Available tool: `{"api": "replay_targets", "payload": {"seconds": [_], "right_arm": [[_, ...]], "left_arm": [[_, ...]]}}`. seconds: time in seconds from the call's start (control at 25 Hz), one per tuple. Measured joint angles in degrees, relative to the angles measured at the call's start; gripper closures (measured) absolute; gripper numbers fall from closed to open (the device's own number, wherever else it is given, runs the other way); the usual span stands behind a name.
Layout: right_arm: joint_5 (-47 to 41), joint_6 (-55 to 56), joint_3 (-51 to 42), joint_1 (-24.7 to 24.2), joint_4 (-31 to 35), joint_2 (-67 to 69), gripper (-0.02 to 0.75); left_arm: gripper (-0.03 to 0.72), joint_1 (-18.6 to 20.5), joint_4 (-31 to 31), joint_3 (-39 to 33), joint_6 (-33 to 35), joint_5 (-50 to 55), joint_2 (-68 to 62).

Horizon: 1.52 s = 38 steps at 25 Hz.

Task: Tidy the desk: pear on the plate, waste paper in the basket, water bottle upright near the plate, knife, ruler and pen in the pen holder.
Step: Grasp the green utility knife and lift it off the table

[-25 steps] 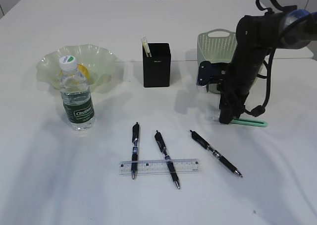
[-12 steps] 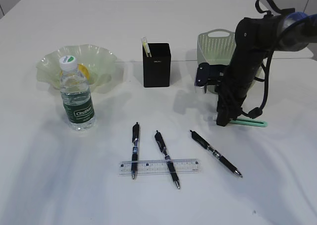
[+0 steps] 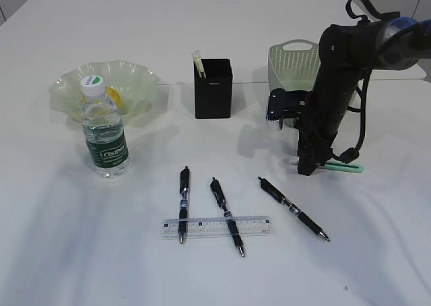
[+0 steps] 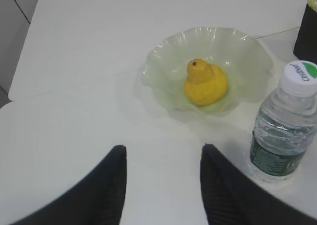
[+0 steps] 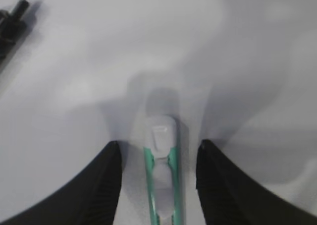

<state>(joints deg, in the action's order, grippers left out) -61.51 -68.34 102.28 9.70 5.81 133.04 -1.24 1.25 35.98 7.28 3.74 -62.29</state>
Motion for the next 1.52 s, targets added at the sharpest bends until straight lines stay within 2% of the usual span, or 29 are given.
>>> {"api": "replay_targets", "payload": {"seconds": [0.84,1.12,1.52], "right_arm": [[-1.5,0.0,0.0,0.0,-1.9,0.0,0.375],[-1.5,0.0,0.0,0.0,-1.9,0.0,0.505],[-1.4,0.0,0.0,0.0,-1.9,0.0,0.582]], "left_arm": [[0.347,0.0,0.0,0.0,0.0,0.0,0.0],[0.347,0.0,0.0,0.0,0.0,0.0,0.0],[0.347,0.0,0.0,0.0,0.0,0.0,0.0]]}}
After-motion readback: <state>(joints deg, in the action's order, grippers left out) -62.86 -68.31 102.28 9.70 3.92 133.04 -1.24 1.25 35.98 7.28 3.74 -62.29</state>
